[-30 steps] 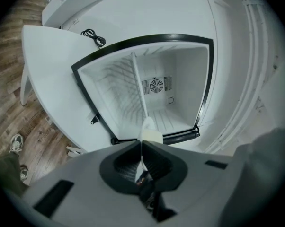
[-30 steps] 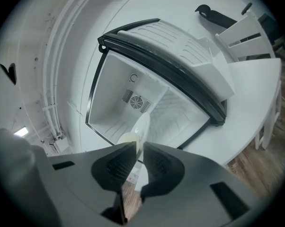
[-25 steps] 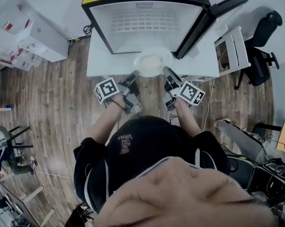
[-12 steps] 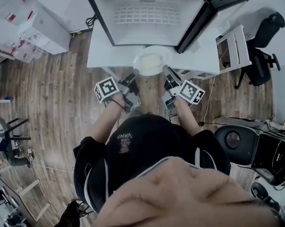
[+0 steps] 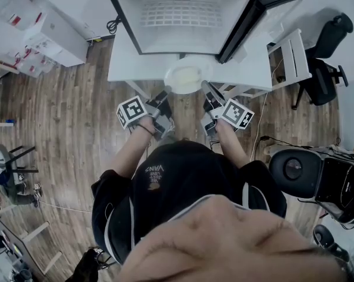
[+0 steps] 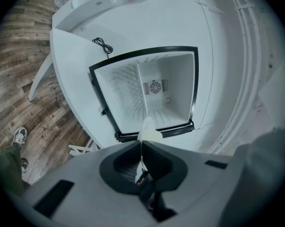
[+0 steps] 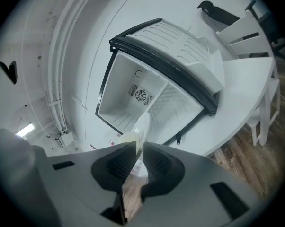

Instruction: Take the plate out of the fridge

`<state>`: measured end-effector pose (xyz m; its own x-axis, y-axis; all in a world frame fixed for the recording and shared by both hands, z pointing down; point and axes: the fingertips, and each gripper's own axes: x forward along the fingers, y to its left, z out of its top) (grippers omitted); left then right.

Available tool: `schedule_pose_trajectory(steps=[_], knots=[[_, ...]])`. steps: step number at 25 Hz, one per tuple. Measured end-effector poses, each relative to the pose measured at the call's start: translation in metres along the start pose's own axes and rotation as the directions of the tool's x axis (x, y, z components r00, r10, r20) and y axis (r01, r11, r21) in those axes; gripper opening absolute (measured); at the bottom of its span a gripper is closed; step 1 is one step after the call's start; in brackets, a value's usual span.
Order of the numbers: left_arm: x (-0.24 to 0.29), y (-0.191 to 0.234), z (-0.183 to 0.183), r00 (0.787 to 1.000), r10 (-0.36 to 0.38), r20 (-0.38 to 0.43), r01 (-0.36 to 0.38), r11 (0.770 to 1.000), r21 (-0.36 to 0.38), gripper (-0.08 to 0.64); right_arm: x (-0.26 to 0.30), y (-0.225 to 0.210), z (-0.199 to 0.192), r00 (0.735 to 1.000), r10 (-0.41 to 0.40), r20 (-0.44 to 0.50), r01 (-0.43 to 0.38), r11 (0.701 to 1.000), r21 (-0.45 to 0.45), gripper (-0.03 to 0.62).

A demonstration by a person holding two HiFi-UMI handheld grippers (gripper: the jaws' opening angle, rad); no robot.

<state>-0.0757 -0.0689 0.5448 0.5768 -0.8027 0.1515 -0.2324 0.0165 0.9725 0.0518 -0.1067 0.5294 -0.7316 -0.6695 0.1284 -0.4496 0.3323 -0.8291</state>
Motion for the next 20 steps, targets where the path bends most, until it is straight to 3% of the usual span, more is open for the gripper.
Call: schedule_pose_trajectory(steps=[20], knots=[[-0.021,-0.001,-0.041,1.000,0.007,0.014,-0.007,1.000,0.000,0.025,-0.041,0.001,-0.019,1.000,0.007,-0.018,-0.007,1.000,-0.012,0.055]])
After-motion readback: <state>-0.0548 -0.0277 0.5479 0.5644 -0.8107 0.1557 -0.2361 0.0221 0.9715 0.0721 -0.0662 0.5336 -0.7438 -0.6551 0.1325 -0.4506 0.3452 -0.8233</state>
